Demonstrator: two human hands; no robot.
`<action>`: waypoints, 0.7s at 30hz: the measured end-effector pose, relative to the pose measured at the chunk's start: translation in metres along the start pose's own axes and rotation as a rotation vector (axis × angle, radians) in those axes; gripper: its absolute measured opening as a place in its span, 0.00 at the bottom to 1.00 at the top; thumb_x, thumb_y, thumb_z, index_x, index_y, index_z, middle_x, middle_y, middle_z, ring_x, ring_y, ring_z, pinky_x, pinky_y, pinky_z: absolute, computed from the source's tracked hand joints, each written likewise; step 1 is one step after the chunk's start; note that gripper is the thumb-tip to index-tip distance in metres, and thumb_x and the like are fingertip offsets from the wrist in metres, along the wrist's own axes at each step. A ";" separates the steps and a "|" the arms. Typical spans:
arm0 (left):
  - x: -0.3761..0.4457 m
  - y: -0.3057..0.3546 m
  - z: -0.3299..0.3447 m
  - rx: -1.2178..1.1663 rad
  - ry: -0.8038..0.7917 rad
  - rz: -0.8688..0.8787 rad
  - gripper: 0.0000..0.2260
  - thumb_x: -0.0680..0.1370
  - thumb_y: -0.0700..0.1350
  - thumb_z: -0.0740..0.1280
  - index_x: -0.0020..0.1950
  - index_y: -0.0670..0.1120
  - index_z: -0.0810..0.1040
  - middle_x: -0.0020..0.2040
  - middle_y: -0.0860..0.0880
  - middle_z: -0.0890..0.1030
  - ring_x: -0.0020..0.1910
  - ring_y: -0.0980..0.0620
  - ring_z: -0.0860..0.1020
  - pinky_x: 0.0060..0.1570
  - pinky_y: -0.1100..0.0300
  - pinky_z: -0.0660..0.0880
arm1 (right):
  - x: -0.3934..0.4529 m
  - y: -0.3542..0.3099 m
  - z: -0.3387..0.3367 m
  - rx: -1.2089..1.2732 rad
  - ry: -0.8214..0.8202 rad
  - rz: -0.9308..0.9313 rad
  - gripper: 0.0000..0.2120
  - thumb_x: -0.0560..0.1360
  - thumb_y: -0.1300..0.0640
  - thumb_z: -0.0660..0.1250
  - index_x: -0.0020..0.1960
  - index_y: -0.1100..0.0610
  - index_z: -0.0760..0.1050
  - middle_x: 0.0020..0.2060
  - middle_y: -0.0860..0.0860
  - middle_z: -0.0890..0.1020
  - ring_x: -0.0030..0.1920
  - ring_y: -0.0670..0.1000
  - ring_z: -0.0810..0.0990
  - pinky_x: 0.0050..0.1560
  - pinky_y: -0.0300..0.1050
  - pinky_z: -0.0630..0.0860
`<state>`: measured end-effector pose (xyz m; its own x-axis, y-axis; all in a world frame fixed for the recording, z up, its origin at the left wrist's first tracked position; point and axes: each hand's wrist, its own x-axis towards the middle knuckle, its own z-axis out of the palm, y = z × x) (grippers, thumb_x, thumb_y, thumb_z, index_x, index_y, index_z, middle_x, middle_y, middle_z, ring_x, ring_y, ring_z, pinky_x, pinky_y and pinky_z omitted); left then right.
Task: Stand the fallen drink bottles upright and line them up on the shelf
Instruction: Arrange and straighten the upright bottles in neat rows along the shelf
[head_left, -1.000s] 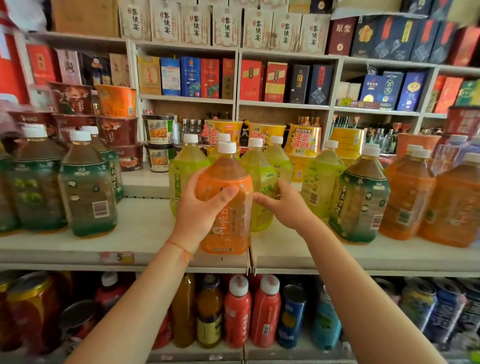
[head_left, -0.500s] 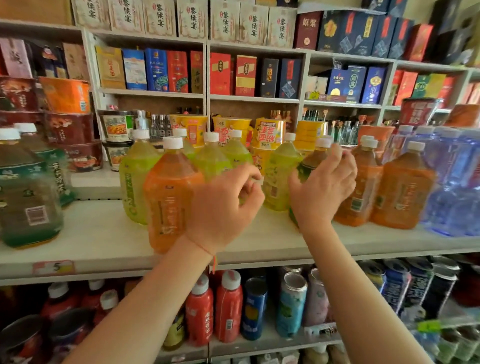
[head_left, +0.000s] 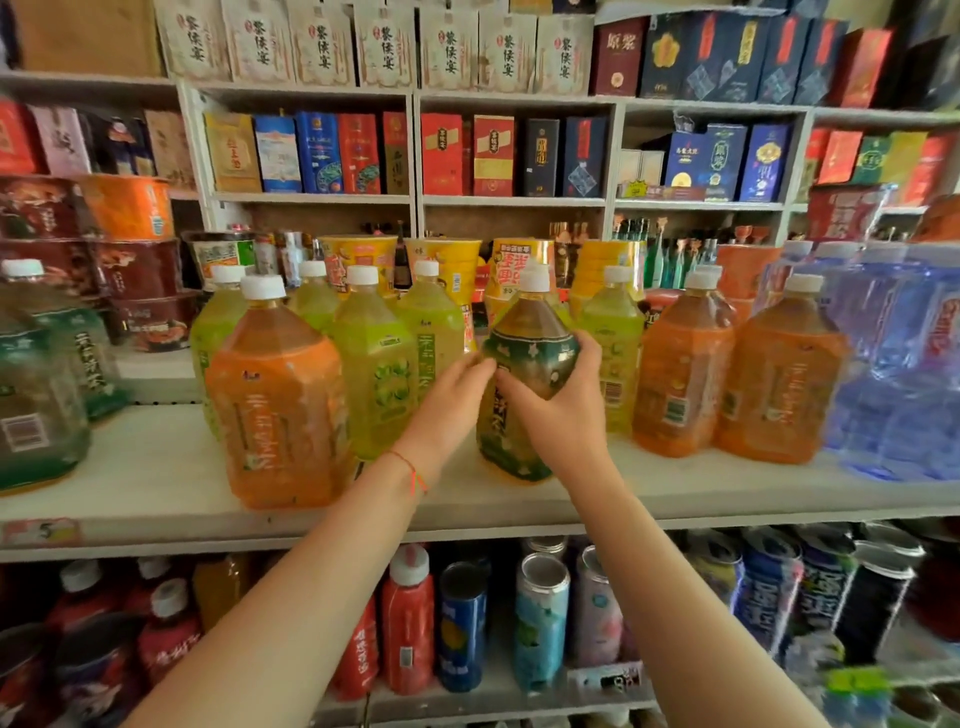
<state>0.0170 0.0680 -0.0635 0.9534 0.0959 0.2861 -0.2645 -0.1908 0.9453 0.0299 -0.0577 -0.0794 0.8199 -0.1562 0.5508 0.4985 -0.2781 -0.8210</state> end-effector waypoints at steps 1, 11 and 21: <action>-0.003 0.000 0.000 -0.036 0.020 -0.007 0.16 0.85 0.52 0.57 0.72 0.53 0.72 0.64 0.55 0.76 0.68 0.50 0.73 0.67 0.50 0.71 | -0.001 -0.001 0.004 0.015 -0.006 -0.014 0.42 0.69 0.42 0.76 0.75 0.46 0.57 0.65 0.49 0.74 0.63 0.51 0.76 0.62 0.53 0.77; -0.054 0.040 -0.037 -0.010 0.172 0.420 0.08 0.84 0.49 0.61 0.62 0.52 0.73 0.53 0.56 0.79 0.48 0.66 0.80 0.43 0.69 0.77 | -0.009 -0.066 0.012 0.463 -0.084 0.080 0.35 0.65 0.31 0.72 0.67 0.43 0.68 0.55 0.44 0.83 0.54 0.49 0.84 0.57 0.57 0.80; -0.115 0.057 -0.166 0.079 0.325 0.663 0.04 0.84 0.47 0.61 0.59 0.52 0.70 0.51 0.61 0.79 0.48 0.66 0.78 0.46 0.71 0.74 | -0.074 -0.160 0.097 0.591 -0.263 0.021 0.28 0.64 0.33 0.74 0.59 0.41 0.72 0.51 0.45 0.86 0.51 0.48 0.86 0.55 0.57 0.82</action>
<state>-0.1323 0.2084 -0.0169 0.5029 0.2178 0.8365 -0.7470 -0.3774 0.5473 -0.0831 0.0908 -0.0028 0.8356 0.1023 0.5398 0.4907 0.3031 -0.8169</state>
